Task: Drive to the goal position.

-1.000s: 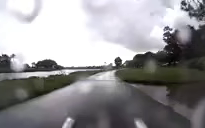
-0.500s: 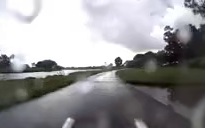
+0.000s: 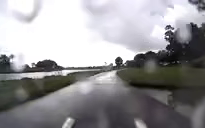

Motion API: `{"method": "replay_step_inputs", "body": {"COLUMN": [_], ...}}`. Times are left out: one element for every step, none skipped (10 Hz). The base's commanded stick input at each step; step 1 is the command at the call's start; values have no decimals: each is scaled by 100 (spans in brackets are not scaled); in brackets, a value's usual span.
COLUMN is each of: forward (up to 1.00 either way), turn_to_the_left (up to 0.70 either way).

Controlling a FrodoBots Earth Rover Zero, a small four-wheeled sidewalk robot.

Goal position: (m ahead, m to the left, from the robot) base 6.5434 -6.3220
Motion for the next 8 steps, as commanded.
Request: {"method": "replay_step_inputs", "body": {"forward": [100, 100, 100, 100, 100, 100, 100, 100], "turn_to_the_left": [0, 0, 0, 0, 0, 0, 0, 0]}}
